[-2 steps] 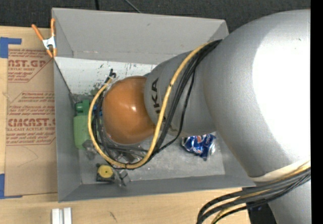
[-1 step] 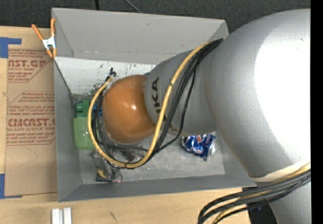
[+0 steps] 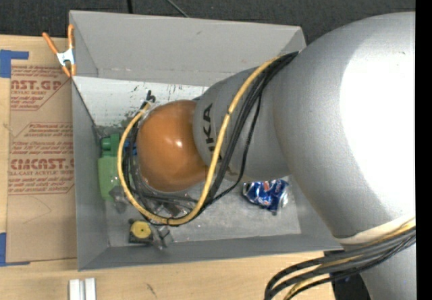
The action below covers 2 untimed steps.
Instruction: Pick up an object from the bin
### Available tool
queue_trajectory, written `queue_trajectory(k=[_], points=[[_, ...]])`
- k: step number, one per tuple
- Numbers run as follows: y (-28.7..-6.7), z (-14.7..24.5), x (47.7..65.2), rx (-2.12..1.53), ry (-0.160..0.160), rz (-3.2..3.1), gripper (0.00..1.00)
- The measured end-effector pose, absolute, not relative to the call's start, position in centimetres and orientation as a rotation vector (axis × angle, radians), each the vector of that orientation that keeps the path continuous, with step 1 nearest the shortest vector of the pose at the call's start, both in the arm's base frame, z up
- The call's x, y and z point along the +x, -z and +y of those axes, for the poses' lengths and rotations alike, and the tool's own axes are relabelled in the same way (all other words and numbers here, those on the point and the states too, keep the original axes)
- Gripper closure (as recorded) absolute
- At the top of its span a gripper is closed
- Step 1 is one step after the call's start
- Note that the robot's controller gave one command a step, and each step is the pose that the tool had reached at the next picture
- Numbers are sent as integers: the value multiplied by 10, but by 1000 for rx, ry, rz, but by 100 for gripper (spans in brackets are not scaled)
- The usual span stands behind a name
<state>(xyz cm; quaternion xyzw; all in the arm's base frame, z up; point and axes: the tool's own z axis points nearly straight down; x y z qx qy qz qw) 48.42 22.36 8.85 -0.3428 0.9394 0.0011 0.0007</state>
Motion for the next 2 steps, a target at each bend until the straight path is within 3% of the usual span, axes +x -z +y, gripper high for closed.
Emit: queue_trajectory(k=[1,2], points=[[-89,224,484,-1076,-4,2951,100],[-89,224,484,-1076,-4,2950,0]])
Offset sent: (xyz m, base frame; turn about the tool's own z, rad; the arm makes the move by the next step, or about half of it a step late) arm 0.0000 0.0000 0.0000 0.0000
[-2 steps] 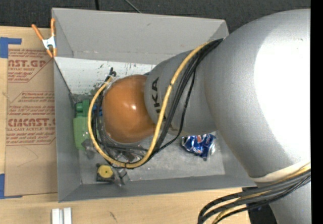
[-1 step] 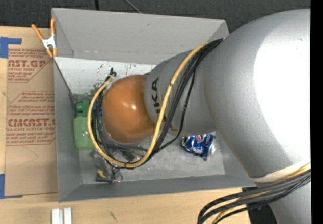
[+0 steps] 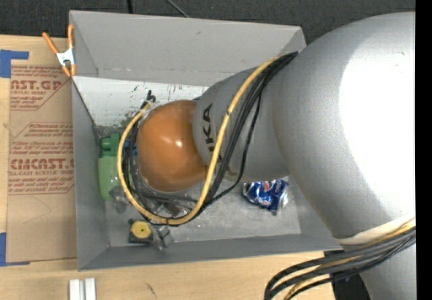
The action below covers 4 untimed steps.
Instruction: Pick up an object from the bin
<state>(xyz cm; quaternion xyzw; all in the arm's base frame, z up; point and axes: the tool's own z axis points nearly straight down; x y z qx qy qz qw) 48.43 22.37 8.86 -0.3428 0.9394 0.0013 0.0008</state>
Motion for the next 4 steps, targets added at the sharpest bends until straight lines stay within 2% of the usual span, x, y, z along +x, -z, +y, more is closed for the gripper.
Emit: queue_trajectory(k=[1,2,3,4], points=[[-69,200,521,-1286,0,2865,0],[-81,232,485,-1659,-5,2667,0],[-81,230,486,-1654,-4,2671,100],[-217,240,488,-1665,0,2652,100]])
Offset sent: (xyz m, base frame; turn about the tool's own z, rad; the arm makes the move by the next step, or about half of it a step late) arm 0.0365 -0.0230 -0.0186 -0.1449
